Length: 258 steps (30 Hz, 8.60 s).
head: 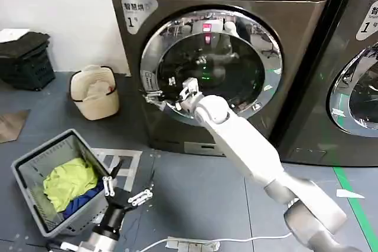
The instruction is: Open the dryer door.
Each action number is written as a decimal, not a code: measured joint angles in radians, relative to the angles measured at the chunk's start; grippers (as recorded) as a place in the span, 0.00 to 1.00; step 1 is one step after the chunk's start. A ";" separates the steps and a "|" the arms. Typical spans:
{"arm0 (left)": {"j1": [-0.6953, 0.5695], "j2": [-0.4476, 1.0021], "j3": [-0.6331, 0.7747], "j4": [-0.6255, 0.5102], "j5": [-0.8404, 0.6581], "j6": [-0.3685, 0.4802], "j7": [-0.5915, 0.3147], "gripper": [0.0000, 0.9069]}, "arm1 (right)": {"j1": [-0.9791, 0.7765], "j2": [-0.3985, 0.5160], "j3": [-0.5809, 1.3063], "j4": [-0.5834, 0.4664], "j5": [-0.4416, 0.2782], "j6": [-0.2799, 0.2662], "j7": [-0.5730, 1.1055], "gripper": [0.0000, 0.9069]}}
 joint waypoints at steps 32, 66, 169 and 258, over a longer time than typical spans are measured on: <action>-0.006 0.003 -0.013 0.003 -0.008 0.002 0.000 1.00 | -0.010 -0.025 -0.038 0.025 0.005 0.031 -0.166 1.00; -0.085 0.093 -0.283 -0.010 -0.307 0.193 0.024 1.00 | -0.067 -0.250 -0.110 0.379 0.163 -0.017 -0.286 1.00; -0.749 0.524 0.379 0.301 -0.393 0.103 0.348 1.00 | -0.950 -0.815 0.850 0.621 0.085 0.337 -1.171 1.00; -1.222 -0.039 0.946 0.736 -0.142 0.083 0.197 1.00 | -1.976 -0.341 2.347 -0.222 -0.098 0.132 0.406 1.00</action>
